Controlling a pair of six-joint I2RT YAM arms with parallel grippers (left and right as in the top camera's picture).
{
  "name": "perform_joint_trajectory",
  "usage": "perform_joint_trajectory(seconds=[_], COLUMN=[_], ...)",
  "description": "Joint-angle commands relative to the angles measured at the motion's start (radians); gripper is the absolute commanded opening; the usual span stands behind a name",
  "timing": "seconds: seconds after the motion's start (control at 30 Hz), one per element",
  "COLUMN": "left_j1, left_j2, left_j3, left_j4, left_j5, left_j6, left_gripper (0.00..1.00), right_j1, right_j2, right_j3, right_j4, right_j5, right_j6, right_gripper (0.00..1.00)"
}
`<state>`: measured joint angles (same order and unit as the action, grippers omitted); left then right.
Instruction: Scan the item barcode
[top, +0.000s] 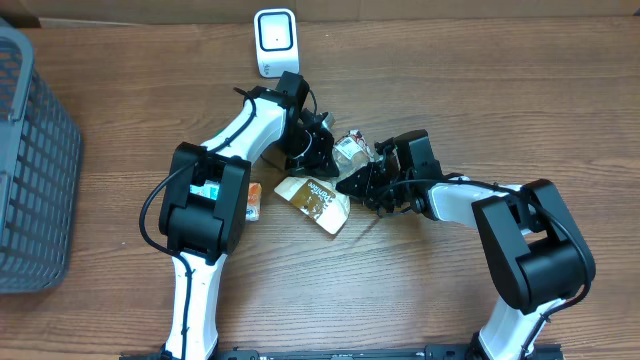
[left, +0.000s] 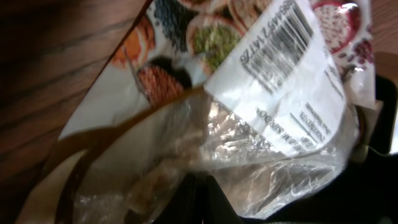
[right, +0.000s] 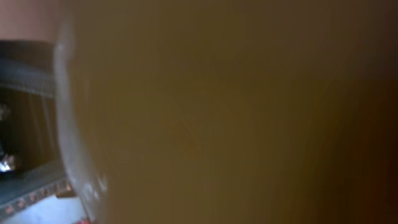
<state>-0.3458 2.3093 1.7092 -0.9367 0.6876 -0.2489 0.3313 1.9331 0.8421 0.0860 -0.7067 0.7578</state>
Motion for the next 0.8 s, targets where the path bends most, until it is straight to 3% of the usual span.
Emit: perform_joint_trajectory(seconds=[0.0,0.13,0.3,0.4,0.57,0.77], left_j1=[0.011,0.053,0.140,0.193,0.257,0.288], left_j2=[0.023,-0.016,-0.086,-0.109,-0.112,-0.113], left_j3=[0.058,0.159,0.299,0.349,0.351,0.355], left_j4=[-0.038,-0.114,-0.219,-0.276,-0.343,-0.367], left_j5=[0.023,0.019,0.011,0.005,-0.077,-0.169], left_j6=[0.065,0.115,0.161,0.175,0.175,0.197], left_gripper=[0.04,0.04,0.04,0.04,0.04,0.04], right_j1=[0.009,0.006,-0.014,-0.026,-0.029,-0.029], right_j2=[0.013,0.005,-0.034,-0.063,-0.073,-0.073], right_j3=[-0.003,-0.002,0.045,0.128,0.397,0.721], right_j4=[0.022,0.018,-0.111,-0.328,-0.838,-1.212], right_j5=[-0.032,-0.078,-0.183,-0.197,-0.170,-0.158], right_j6=[0.004,-0.031,-0.202,-0.383,-0.783,-1.038], right_gripper=[0.14,0.08,0.04,0.04,0.04,0.04])
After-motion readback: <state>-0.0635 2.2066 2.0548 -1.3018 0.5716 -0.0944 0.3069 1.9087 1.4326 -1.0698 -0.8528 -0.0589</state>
